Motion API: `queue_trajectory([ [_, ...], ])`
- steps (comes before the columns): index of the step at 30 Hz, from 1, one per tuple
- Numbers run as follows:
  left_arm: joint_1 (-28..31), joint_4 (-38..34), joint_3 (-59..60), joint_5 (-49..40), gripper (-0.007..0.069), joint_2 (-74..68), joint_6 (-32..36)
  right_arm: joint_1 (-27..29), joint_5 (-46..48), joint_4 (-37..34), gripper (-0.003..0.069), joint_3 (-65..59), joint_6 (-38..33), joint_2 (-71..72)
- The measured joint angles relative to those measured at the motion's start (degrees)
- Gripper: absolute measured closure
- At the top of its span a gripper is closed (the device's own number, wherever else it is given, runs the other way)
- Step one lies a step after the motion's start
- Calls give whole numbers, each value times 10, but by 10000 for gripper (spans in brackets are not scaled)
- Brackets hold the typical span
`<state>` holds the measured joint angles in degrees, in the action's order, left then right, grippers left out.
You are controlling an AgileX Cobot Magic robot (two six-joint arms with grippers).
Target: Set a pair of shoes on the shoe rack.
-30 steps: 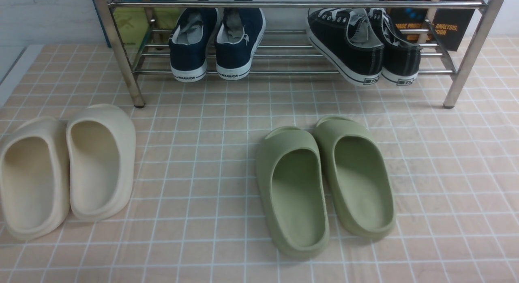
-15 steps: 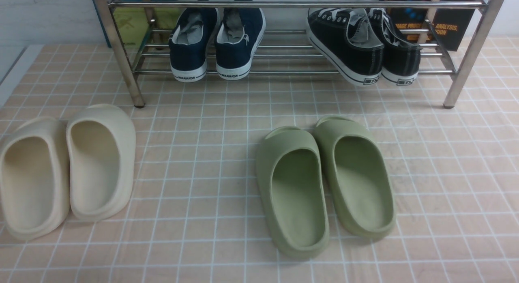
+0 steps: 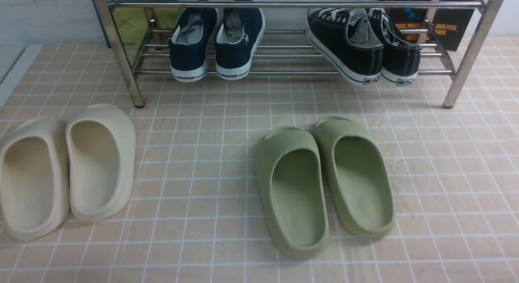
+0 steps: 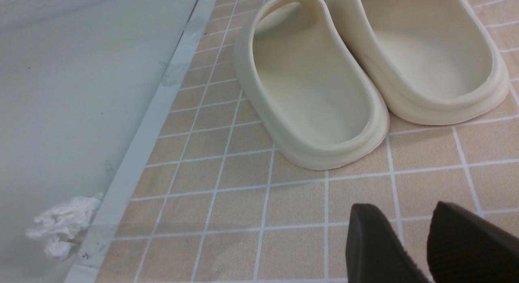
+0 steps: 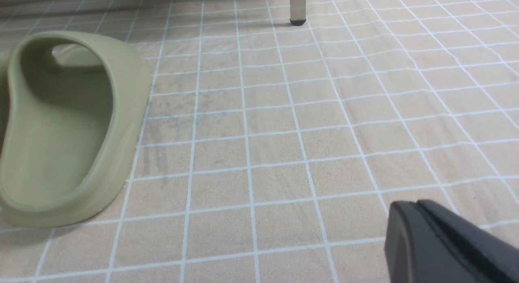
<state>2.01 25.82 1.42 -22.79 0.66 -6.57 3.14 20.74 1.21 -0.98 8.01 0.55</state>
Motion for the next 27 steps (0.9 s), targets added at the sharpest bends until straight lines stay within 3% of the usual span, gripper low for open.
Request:
queue_trajectory([
  [27, 0, 0, 0, 0, 385, 0, 0, 0, 0, 0, 647, 0, 0, 0],
])
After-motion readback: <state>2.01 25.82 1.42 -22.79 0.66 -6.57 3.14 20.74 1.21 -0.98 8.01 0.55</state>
